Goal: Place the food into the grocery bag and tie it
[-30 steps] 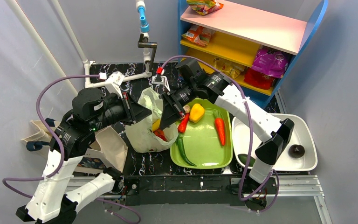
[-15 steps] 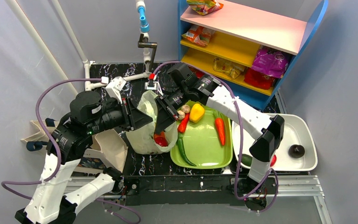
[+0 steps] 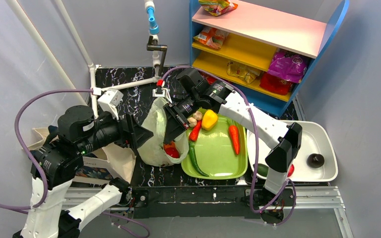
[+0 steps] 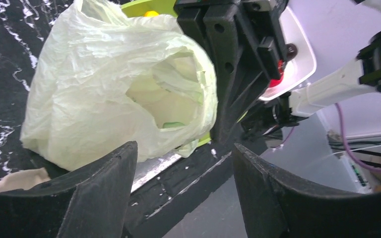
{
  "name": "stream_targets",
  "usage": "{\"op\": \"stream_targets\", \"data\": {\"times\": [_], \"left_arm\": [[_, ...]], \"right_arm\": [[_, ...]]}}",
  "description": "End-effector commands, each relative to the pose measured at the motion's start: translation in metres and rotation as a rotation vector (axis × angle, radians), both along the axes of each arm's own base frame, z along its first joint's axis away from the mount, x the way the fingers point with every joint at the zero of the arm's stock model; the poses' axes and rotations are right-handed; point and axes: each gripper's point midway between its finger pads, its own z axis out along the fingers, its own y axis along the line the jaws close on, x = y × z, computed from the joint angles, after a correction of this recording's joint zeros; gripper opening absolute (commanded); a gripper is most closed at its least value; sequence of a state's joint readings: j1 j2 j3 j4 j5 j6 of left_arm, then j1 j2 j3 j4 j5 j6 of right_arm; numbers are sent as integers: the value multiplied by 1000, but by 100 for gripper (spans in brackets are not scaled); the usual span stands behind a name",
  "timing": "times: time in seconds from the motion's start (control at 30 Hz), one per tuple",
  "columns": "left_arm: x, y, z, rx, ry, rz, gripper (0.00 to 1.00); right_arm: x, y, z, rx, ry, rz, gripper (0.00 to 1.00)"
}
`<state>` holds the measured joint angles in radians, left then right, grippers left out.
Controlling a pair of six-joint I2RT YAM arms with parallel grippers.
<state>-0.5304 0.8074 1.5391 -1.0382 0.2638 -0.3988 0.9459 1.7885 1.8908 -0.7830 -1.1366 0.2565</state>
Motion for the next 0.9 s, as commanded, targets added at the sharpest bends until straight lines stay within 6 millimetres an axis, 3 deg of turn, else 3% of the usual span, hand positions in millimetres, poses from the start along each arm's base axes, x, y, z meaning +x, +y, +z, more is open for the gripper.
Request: {"op": "stream_targets", "data": {"times": [0.0, 0.27, 0.3, 0.37, 0.4, 0.57, 0.7, 0.87], "left_arm": [[2, 12, -17, 134, -31, -25, 66], [17, 13, -11, 216, -321, -117, 62], [22, 14, -11, 238, -372, -123, 58], [22, 12, -7, 265, -523, -178, 39], [20, 9, -6, 260, -581, -213, 37], [13, -2, -12, 329, -850, -374, 34], [16, -9, -25, 358, -871, -443, 28], [23, -21, -29, 345, -909, -478, 33]], "right_arm": [[-3, 2, 15, 60, -28, 26, 1], [-5, -1, 12, 51, -28, 32, 1], [-5, -1, 12, 50, -26, 33, 1], [-5, 0, 11, 49, -24, 33, 1], [-5, 0, 11, 49, -23, 32, 1], [-5, 1, 12, 54, -16, 40, 1], [-5, 1, 13, 52, -8, 43, 1], [-5, 1, 15, 56, -7, 45, 1]]}}
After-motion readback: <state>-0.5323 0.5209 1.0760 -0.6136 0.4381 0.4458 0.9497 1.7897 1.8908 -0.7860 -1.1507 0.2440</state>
